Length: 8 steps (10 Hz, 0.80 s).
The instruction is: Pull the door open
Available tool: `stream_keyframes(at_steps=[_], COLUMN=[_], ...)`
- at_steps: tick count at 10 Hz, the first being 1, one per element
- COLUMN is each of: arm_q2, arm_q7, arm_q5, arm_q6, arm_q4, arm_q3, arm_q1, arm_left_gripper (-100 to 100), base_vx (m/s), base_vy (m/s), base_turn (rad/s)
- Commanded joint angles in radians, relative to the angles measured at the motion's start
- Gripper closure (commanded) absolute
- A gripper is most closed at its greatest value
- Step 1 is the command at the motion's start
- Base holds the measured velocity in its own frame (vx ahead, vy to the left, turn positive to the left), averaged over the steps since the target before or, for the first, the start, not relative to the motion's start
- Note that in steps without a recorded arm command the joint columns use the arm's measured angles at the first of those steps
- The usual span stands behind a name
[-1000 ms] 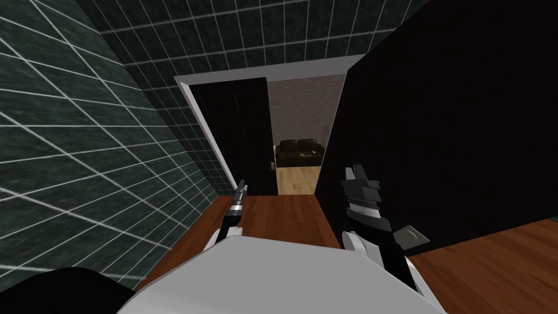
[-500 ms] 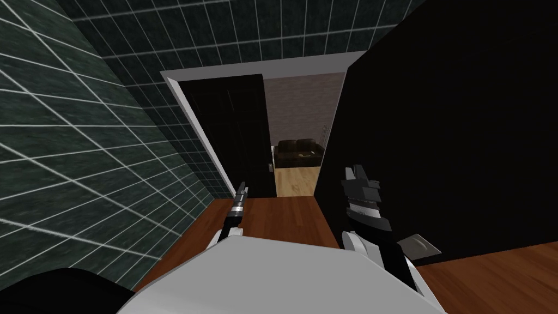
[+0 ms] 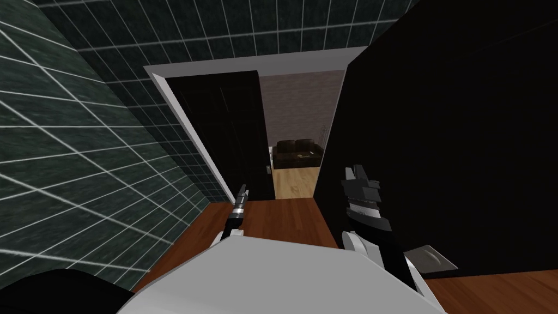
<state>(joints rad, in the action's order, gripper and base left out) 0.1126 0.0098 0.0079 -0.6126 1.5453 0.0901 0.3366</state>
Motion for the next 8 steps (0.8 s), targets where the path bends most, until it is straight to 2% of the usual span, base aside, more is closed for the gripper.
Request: stream_keyframes(at_steps=[1, 8], arm_q2=[0.003, 0.007], arm_q7=[0.007, 0.03], arm_q5=[0.003, 0.015], arm_q6=[-0.008, -0.043], arm_q4=[-0.028, -0.165], arm_q3=[0.002, 0.009], arm_q1=[-0.004, -0.038], arm_left_gripper=[-100, -100], base_vx=[0.104, 0.104], base_vy=[-0.003, -0.019], base_turn=[-0.038, -0.033])
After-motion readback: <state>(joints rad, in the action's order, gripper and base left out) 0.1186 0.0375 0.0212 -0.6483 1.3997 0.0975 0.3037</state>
